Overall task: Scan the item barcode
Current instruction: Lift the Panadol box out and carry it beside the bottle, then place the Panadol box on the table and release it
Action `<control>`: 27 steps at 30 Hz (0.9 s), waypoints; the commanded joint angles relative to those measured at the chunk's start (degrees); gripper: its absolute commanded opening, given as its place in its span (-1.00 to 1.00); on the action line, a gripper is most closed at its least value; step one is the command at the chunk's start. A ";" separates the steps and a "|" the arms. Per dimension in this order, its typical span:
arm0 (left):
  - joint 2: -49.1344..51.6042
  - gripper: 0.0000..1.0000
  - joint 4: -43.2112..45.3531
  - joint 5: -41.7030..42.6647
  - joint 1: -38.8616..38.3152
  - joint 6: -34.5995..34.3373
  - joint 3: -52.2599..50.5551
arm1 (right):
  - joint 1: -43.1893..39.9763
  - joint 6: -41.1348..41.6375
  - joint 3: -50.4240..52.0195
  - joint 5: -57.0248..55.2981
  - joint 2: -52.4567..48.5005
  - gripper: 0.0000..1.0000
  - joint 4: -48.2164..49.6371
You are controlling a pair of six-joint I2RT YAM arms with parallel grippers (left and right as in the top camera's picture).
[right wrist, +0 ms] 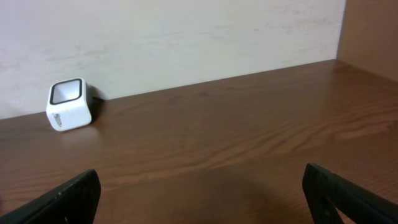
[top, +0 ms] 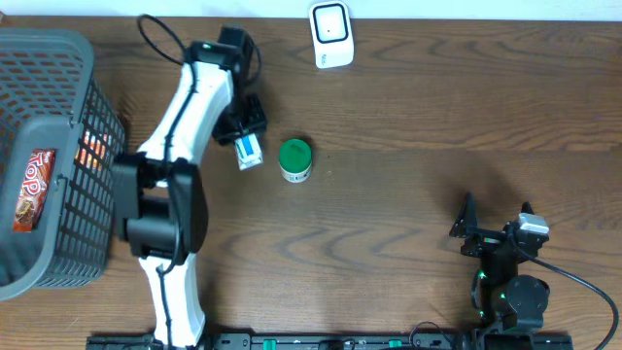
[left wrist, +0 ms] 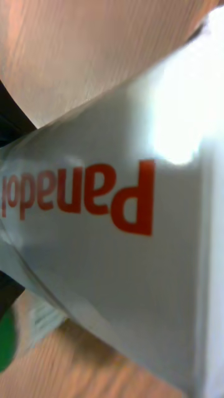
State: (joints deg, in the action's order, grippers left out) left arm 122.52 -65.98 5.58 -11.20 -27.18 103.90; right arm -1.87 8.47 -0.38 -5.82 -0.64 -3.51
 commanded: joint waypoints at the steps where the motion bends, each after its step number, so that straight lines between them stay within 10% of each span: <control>1: 2.29 -0.03 0.79 -0.96 -2.38 -0.50 -2.01 | -0.17 -0.63 0.07 -0.28 0.15 0.98 -0.13; 13: 2.34 -0.03 6.10 -2.36 -8.28 -3.89 -10.47 | -0.17 -0.61 0.07 -0.28 0.15 0.98 -0.13; 19: 2.32 0.55 6.60 -6.75 -7.06 -3.74 -10.25 | -0.17 -0.61 0.07 -0.28 0.15 0.99 -0.13; 27: -5.09 0.72 5.20 -6.05 -2.75 -0.66 -5.66 | -0.17 -0.63 0.07 -0.28 0.15 0.98 -0.13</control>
State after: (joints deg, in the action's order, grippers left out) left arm 124.33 -60.40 0.69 -15.62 -29.80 94.87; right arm -1.87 8.47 -0.38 -5.82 -0.64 -3.53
